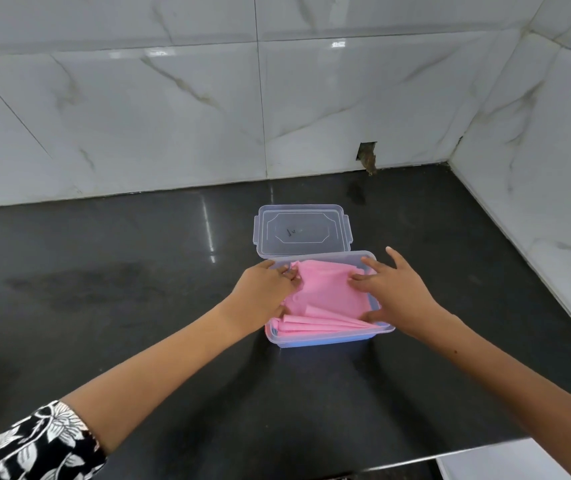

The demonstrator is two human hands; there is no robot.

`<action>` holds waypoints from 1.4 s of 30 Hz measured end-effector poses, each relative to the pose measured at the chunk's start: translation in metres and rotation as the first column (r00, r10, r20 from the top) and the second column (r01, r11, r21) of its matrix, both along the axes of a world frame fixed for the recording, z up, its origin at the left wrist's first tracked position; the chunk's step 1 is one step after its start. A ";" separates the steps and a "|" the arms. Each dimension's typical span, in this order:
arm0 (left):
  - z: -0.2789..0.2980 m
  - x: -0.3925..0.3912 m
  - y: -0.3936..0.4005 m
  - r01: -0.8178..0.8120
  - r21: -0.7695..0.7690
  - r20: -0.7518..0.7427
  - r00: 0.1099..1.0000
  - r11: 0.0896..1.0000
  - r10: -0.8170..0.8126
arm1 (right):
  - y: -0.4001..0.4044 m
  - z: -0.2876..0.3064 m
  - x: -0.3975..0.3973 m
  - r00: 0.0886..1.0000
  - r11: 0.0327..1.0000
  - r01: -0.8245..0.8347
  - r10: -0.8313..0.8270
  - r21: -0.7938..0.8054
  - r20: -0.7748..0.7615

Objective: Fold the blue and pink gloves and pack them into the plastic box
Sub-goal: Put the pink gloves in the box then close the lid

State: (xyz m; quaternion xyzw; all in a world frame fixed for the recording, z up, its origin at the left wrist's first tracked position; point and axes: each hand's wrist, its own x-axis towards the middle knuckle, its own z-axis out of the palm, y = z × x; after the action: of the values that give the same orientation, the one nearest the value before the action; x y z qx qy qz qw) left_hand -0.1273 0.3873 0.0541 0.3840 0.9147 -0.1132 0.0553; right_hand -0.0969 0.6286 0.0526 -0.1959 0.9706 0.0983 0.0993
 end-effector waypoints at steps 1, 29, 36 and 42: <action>-0.003 0.000 0.002 -0.013 -0.002 -0.008 1.000 1.000 0.013 | -0.002 -0.001 0.000 1.000 1.000 0.002 -0.002 0.021 0.001; 0.004 0.015 -0.038 -0.302 0.419 0.353 0.923 0.856 0.153 | -0.062 -0.002 -0.003 0.998 0.988 -0.034 0.026 -0.152 -0.051; 0.009 0.011 -0.060 -0.625 0.758 0.630 0.775 0.188 0.039 | -0.037 0.030 -0.005 0.991 0.849 0.098 -0.132 -0.519 -0.029; -0.005 -0.030 -0.073 -0.745 0.658 0.724 0.587 -0.109 0.363 | -0.002 0.030 -0.047 0.916 0.535 0.318 -0.385 -0.783 0.109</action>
State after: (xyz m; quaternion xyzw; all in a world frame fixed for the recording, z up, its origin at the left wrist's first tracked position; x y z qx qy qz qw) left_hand -0.1576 0.3148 0.0495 -0.0897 0.8179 0.5683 -0.0071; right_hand -0.1436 0.6265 0.0825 -0.0163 0.9358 -0.3519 -0.0165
